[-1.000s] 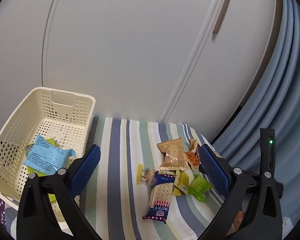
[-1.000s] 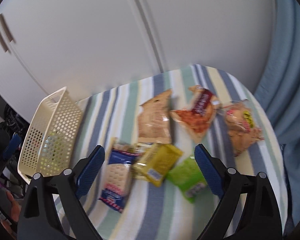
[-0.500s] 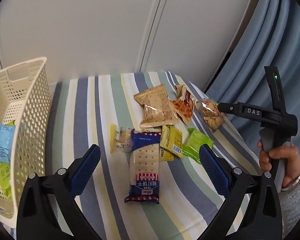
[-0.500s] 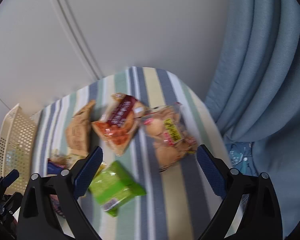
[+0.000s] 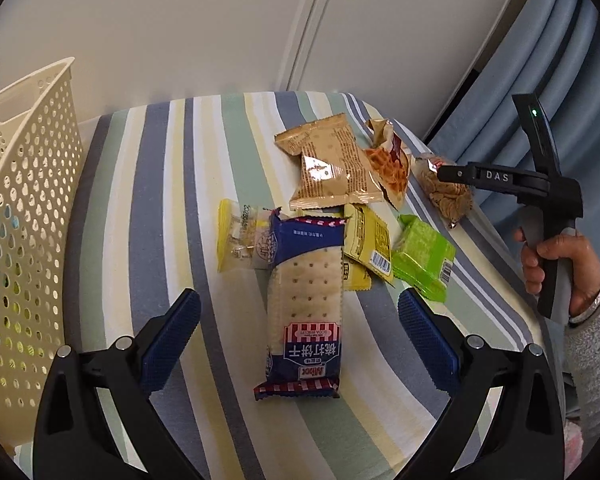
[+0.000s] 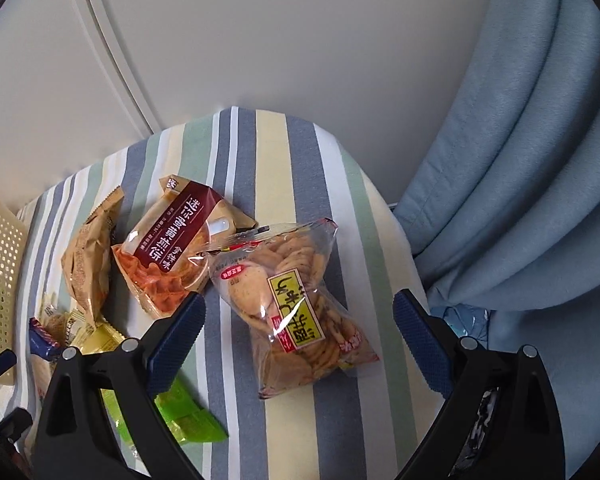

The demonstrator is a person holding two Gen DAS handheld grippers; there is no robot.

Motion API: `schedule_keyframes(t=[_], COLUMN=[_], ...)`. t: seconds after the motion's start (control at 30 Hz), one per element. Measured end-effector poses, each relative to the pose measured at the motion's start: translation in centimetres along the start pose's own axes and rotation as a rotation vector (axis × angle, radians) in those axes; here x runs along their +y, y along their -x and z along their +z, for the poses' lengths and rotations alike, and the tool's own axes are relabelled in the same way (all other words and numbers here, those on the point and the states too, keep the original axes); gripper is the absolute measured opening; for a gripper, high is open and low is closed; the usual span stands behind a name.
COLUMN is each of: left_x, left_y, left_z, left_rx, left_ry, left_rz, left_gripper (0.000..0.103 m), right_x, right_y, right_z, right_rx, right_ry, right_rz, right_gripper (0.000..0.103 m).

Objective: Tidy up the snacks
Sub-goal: 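Return the left tool to the table and grasp the blue cracker pack, then lift the cracker pack with the left tool while the right tool grasps the cookie bag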

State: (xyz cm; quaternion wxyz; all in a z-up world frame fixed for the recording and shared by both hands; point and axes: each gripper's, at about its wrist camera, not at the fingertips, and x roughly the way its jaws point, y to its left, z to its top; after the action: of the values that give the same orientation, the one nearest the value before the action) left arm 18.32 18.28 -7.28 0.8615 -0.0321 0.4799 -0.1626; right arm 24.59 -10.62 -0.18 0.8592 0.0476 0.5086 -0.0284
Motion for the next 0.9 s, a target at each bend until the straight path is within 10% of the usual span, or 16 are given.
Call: schedule_keyframes(t=[0.57, 0.9], left_x=[-1.4, -1.6], left_y=[-3.0, -4.0], left_z=[-0.4, -0.5], left_rx=[0.108, 0.143], left_ry=[-0.134, -0.155], left_rz=[-0.073, 0.038], left_gripper=[0.095, 0.045], right_x=[0.7, 0.7], right_y=[-4.0, -4.0], right_z=[0.6, 0.9], right_rx=[0.048, 0.038], right_ry=[-0.003, 0.002], right_rz=[0.01, 0.007], right_gripper=[0.094, 0.094])
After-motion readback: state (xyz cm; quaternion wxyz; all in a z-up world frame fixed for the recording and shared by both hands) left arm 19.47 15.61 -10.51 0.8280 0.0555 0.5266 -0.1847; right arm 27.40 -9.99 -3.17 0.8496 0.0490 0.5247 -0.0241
